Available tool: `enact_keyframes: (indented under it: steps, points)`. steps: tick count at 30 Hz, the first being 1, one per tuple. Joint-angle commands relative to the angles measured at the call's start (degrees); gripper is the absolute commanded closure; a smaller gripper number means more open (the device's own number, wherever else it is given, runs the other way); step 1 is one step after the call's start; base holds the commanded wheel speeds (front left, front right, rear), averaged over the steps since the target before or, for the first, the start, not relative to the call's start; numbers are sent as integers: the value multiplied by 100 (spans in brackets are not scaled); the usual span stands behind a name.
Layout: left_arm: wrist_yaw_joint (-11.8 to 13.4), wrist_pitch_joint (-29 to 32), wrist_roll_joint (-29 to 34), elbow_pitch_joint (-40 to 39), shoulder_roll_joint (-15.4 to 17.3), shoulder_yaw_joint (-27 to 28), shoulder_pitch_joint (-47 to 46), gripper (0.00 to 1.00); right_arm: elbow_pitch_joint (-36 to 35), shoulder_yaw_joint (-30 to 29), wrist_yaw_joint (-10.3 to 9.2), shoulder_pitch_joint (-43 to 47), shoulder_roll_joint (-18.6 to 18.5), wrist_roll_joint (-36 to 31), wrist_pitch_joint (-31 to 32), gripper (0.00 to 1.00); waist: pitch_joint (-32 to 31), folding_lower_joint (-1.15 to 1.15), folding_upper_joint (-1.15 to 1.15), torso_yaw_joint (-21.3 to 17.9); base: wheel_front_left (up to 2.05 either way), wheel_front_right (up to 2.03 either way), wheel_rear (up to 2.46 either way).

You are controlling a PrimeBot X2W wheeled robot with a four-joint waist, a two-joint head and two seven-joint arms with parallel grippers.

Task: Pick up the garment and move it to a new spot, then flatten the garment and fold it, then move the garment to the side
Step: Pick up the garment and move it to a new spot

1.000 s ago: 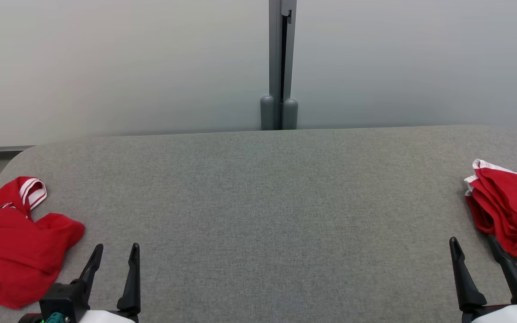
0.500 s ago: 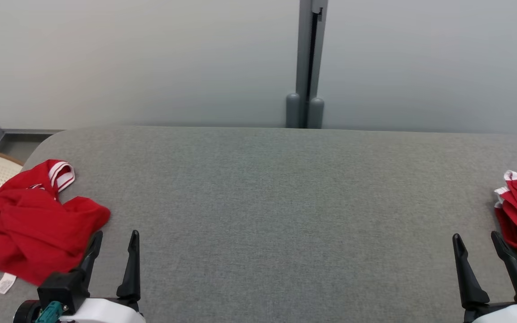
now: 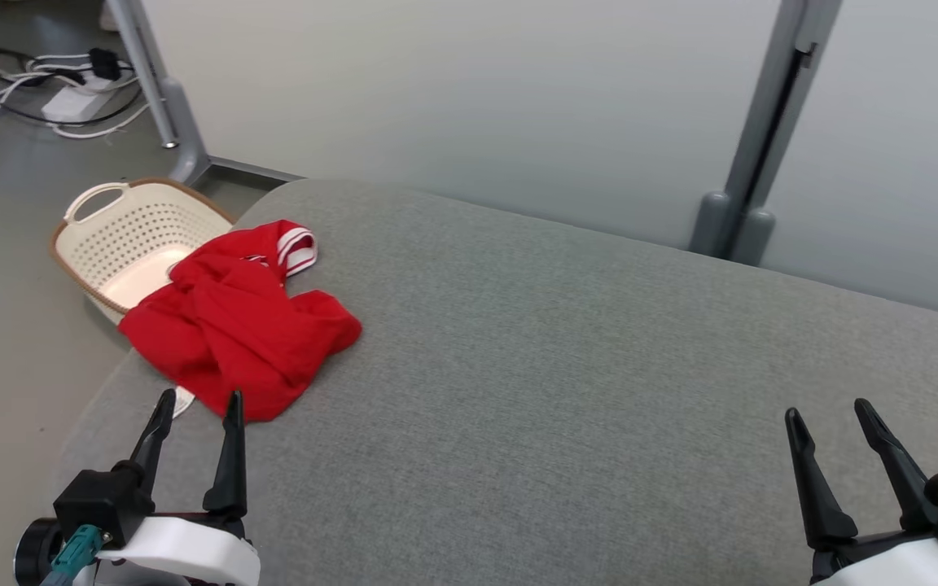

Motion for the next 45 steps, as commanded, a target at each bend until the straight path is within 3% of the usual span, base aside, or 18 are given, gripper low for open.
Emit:
enact_keyframes:
  steps: [1,12,20,25,29,35,41,42,43,45]
  points:
    - [26,-42,-17,26,30,26,-89,0,-12,35,-2,-33,-28,6,14,0,-9,0,0,326,0,0,0]
    - [98,-140,-65,13,2,65,-12,0,75,6,-2,-103,-43,28,-29,0,50,0,0,476,0,0,0]
    - [138,-251,-130,212,-228,142,-347,0,-136,-20,-2,-314,-149,-6,133,0,622,0,0,163,0,0,0]
    - [-28,-317,-338,1017,-574,347,-1023,0,-477,-168,-2,-720,-308,-106,335,0,1434,0,0,-230,0,0,0]
    - [-207,-331,-371,1862,-661,706,-1720,0,-716,-176,-2,-1043,-396,-177,481,0,2070,0,0,-541,0,0,0]
    - [-548,-328,-351,3414,-571,1166,-2665,0,-917,-182,-2,-1276,-443,-234,575,0,2724,0,0,-793,0,0,0]
    - [-745,-321,-363,4667,-355,1463,-3272,0,-938,-171,-2,-1379,-451,-266,590,0,2936,0,0,-853,0,0,0]
    - [-738,-321,-313,4703,-335,1514,-3310,33,-935,-182,-2,-1396,-447,-265,587,0,2942,0,0,-847,0,0,0]
    - [-718,-322,-251,4670,-304,1577,-3333,100,-930,-190,-2,-1406,-444,-269,581,0,2938,0,0,-836,0,0,0]
    - [-725,-325,-139,4526,-283,1695,-3319,100,-895,-203,-2,-1406,-439,-279,572,0,2890,0,0,-807,0,0,0]
